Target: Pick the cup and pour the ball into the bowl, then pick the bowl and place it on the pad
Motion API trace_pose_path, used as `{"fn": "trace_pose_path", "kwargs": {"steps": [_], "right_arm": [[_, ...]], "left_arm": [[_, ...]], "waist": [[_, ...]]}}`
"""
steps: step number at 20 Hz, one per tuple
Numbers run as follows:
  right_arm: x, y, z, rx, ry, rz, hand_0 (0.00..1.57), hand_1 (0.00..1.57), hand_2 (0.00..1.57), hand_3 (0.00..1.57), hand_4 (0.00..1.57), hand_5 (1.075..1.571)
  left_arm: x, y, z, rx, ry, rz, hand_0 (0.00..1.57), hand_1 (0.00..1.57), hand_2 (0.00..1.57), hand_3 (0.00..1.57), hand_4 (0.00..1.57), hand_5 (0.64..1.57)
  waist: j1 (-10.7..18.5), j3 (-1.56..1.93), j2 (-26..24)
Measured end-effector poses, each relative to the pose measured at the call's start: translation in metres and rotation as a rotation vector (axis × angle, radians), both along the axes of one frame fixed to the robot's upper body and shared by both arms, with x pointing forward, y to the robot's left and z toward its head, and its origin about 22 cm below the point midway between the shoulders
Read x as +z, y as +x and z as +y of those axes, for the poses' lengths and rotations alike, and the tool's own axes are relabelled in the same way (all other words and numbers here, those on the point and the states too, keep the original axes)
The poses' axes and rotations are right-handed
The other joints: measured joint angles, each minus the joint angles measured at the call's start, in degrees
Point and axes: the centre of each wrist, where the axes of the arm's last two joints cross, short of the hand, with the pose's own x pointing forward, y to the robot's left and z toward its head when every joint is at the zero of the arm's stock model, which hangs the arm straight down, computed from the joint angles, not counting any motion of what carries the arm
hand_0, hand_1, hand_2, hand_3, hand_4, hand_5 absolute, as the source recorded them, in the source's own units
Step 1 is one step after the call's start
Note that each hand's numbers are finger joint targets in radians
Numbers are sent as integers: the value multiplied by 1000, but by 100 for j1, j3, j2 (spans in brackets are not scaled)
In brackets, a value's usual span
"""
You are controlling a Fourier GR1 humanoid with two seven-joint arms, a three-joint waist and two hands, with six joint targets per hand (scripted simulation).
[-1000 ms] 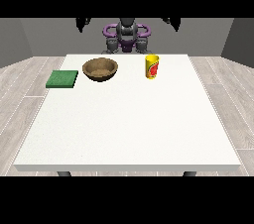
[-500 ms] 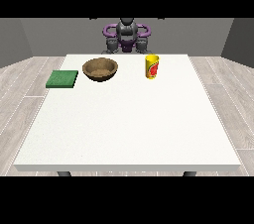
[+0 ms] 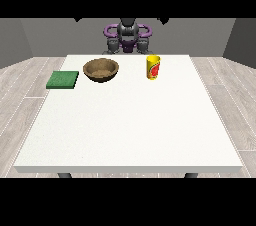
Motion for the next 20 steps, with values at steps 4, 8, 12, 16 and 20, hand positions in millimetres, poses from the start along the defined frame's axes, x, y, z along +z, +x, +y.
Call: {"fn": "trace_pose_path", "kwargs": {"steps": [4, 8, 12, 16, 20], "right_arm": [[-9, 13, -2, 7, -4, -95, 0, 0, 0, 0, 351, 1571], [-26, 18, -11, 29, -9, -146, 0, 0, 0, 0, 302, 1571], [-30, 28, -27, 48, -13, -179, 0, 0, 0, 0, 261, 1571], [-36, 32, -44, 45, -20, -189, 0, 0, 0, 0, 242, 1570], [-42, 37, -55, 46, -31, -212, 0, 0, 0, 0, 249, 1571]], "left_arm": [[-12, 16, -6, 5, 29, -104, 0, 0, 0, 0, 0, 1502], [-24, 30, -9, 18, 69, -177, 0, 0, 0, 0, 0, 1502], [-34, 47, -18, 45, 99, -217, 0, 0, 0, 0, 0, 1489], [-42, 68, -5, 66, 126, -238, 0, 0, 0, 0, 0, 1474], [-52, 87, 9, 92, 152, -252, 0, 0, 0, 0, 0, 1454]], "waist": [[-16, 0, 673], [-125, 1, 1082], [-227, 2, 1327], [-250, 1, 1429], [-309, 1, 1580]]}}
